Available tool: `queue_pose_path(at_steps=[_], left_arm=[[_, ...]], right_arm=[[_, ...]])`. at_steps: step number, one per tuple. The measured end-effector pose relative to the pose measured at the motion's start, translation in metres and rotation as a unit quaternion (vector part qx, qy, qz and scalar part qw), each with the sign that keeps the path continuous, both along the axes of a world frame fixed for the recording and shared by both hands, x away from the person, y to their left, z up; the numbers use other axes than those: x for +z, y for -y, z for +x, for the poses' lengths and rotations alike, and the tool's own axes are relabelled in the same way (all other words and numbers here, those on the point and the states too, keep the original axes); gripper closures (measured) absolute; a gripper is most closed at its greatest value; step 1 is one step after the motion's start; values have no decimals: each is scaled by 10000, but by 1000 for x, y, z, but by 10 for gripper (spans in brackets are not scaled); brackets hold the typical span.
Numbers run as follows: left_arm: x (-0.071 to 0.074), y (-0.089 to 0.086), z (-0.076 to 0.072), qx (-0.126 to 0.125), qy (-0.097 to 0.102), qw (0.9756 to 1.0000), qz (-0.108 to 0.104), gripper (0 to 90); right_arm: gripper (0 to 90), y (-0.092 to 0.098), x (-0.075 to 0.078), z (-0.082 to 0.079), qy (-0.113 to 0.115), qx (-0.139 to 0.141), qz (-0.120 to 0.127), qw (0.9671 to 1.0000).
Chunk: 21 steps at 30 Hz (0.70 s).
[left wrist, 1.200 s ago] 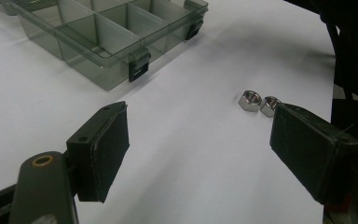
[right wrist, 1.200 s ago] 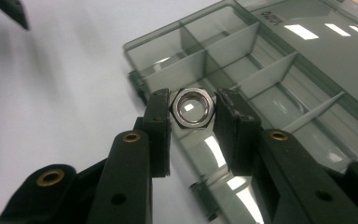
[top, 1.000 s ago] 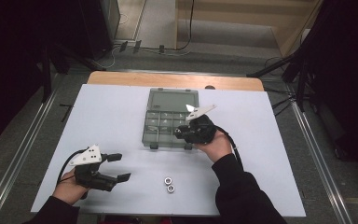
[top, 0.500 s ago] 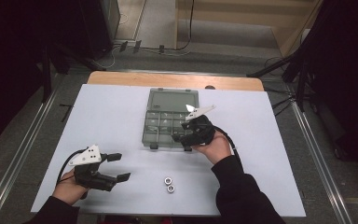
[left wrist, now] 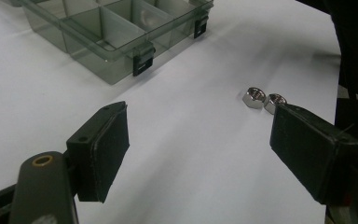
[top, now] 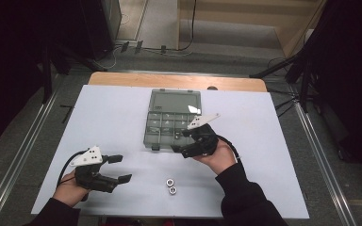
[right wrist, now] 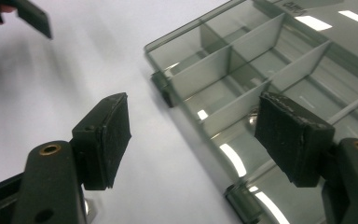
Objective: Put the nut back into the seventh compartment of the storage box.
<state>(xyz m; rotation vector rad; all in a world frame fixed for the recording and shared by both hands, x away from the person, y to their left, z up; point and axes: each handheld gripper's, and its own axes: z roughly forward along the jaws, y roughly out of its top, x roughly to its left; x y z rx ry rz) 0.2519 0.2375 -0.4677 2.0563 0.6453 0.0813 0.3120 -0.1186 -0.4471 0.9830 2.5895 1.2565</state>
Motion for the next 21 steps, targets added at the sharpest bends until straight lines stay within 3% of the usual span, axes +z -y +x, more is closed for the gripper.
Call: queue_pose_path(at_steps=[5, 12, 18, 21], left_arm=[[1, 0, 0, -16, 25, 10000, -21, 198], [1, 0, 0, 10, 26, 10000, 0, 198], [0, 0, 1, -7, 32, 10000, -43, 198], [1, 0, 1, -4, 50, 10000, -54, 198]], right_arm=[[227, -1, 3, -13, -172, -28, 90, 9998], [224, -4, 4, -25, -78, 155, 32, 9998], [224, -8, 1, -34, -137, 238, -133, 9995], [234, -11, -1, -37, -314, 323, -129, 9989]])
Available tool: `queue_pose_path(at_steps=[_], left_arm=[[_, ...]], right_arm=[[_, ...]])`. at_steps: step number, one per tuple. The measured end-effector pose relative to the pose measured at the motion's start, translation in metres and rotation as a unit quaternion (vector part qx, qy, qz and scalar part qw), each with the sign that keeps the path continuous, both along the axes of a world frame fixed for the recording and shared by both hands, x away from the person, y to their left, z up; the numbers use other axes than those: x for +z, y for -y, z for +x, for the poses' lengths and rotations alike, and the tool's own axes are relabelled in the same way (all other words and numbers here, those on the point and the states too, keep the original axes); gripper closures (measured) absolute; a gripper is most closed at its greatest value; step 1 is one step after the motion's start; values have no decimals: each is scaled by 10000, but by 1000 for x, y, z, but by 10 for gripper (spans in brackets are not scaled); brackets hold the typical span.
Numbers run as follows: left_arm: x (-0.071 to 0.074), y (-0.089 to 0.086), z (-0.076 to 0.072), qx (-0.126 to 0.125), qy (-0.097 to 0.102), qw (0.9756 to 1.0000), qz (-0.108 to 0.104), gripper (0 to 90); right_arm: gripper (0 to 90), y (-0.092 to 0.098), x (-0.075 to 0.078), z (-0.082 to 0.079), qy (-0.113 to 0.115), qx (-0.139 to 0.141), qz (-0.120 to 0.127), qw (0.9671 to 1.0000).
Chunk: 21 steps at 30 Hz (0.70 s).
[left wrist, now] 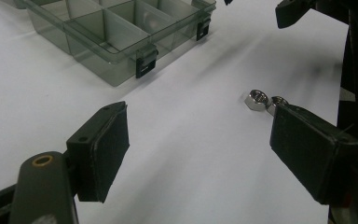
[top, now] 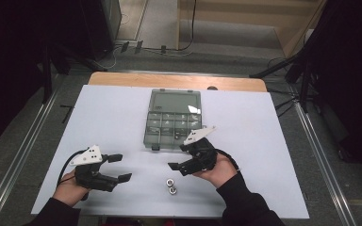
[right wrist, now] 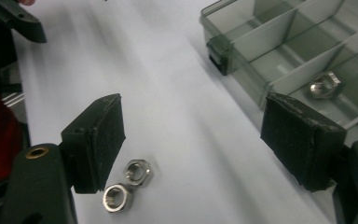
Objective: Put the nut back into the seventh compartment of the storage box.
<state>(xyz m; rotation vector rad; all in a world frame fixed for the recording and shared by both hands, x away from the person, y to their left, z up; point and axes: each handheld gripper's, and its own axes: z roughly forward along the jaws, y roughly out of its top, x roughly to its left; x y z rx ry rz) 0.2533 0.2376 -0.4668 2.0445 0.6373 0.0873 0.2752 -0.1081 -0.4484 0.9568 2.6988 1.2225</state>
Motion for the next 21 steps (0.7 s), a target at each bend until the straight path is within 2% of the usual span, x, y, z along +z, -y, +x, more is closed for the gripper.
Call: queue_pose_path(at_steps=[7, 10, 16, 21], left_arm=[[0, 1, 0, -48, -43, 10000, 16, 198], [0, 3, -1, -63, -8, 10000, -25, 198], [0, 2, 0, -52, -34, 10000, 7, 198], [0, 1, 0, -55, -20, 10000, -30, 198]], right_arm=[[239, -8, 0, -4, -1, 36, -84, 10000], [242, -12, -2, -6, -71, 80, -103, 9999], [252, -16, -5, -8, -27, 141, -223, 9996], [275, -22, -11, -12, -131, 195, -247, 9994]])
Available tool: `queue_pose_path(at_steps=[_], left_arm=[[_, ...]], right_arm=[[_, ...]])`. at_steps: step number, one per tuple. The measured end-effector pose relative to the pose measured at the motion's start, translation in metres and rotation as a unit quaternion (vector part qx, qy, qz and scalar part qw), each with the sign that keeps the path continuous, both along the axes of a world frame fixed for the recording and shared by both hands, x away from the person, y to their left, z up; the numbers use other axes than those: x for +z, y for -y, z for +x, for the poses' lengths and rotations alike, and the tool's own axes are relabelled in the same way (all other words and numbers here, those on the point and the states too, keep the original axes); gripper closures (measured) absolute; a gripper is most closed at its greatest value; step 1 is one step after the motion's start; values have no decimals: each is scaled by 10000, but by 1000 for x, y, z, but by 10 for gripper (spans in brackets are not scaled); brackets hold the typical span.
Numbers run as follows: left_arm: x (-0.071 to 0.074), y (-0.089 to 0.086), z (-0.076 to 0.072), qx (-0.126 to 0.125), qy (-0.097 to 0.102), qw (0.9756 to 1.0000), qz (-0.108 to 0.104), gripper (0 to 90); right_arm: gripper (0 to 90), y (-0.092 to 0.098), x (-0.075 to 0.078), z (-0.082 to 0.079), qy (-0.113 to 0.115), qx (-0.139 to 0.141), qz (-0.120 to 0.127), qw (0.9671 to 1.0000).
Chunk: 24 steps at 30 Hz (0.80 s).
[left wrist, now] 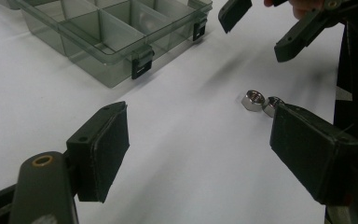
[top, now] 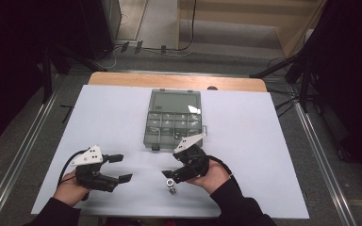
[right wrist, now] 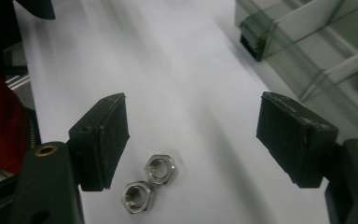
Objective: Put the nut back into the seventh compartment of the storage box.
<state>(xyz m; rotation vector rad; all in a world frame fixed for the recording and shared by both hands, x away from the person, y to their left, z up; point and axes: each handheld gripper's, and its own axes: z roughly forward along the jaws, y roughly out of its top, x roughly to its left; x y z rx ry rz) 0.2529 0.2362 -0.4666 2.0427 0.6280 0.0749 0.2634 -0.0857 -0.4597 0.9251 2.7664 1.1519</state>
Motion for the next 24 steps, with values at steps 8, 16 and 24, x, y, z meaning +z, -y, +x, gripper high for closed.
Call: queue_pose_path(at_steps=[8, 16, 24], left_arm=[[0, -1, 0, 20, -12, 10000, 24, 198], [0, 0, 0, -25, -12, 10000, -27, 198], [1, -1, -1, 1, -10, 10000, -17, 198]], right_arm=[[285, -10, -8, -7, -80, -16, -293, 9995], [313, -16, -14, -10, -156, 25, -614, 9980], [357, -23, -20, -13, -306, 55, -897, 9955]])
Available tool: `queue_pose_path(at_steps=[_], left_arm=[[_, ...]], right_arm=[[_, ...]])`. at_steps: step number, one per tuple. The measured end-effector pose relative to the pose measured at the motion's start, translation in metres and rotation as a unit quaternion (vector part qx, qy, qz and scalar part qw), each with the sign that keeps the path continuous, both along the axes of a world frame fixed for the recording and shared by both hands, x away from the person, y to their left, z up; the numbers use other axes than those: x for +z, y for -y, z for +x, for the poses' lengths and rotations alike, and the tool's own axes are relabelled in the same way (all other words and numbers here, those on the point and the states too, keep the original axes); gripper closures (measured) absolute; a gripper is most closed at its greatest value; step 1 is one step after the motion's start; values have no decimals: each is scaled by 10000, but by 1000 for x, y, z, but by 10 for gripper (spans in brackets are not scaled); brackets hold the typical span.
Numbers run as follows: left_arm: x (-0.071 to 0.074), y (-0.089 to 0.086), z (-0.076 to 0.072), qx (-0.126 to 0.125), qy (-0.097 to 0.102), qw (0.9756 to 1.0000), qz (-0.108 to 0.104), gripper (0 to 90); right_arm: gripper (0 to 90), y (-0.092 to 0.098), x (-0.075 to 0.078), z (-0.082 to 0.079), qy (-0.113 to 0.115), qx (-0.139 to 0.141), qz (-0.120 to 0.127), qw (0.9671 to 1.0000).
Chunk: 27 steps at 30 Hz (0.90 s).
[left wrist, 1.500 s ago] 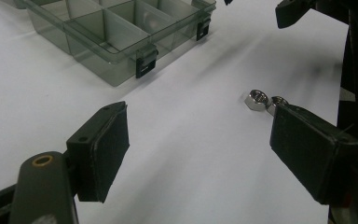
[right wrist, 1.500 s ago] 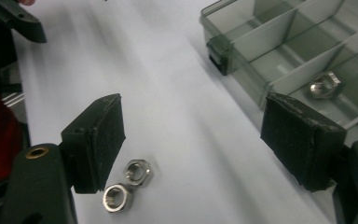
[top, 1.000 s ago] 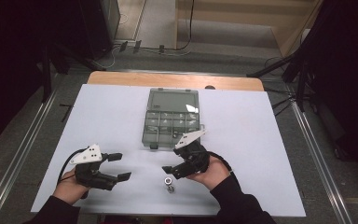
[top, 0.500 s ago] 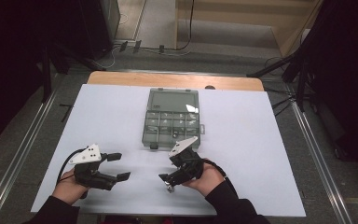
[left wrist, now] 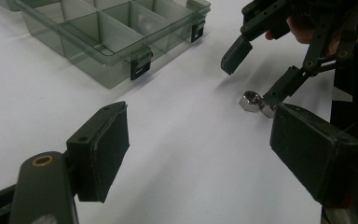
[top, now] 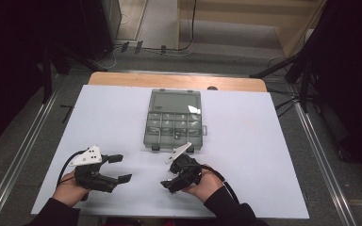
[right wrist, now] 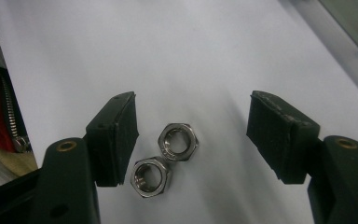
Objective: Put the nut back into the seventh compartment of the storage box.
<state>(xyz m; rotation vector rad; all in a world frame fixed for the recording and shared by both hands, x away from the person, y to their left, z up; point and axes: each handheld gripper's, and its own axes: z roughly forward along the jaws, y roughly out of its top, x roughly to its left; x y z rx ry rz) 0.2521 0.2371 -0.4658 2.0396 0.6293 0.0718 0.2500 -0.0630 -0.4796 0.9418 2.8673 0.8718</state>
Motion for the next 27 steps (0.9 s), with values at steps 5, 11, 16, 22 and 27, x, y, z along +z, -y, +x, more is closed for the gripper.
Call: queue_pose_path(at_steps=[5, 11, 16, 22, 27], left_arm=[[0, 0, 0, -15, 2, 10000, 11, 198], [0, -1, 1, -3, 3, 10000, 36, 198], [1, -3, 1, 6, 2, 10000, 8, 198], [0, -3, 1, 5, 7, 10000, -25, 198], [1, -4, 1, 26, 16, 10000, -27, 198]], right_arm=[[414, -2, 1, -2, 39, -58, -85, 9999], [541, -7, -4, -3, -80, -30, -272, 9996], [629, -10, -6, -5, -154, -57, -456, 9988], [681, -13, -5, -9, -149, -82, -572, 9982], [688, -15, -4, -7, -183, -57, -611, 9979]])
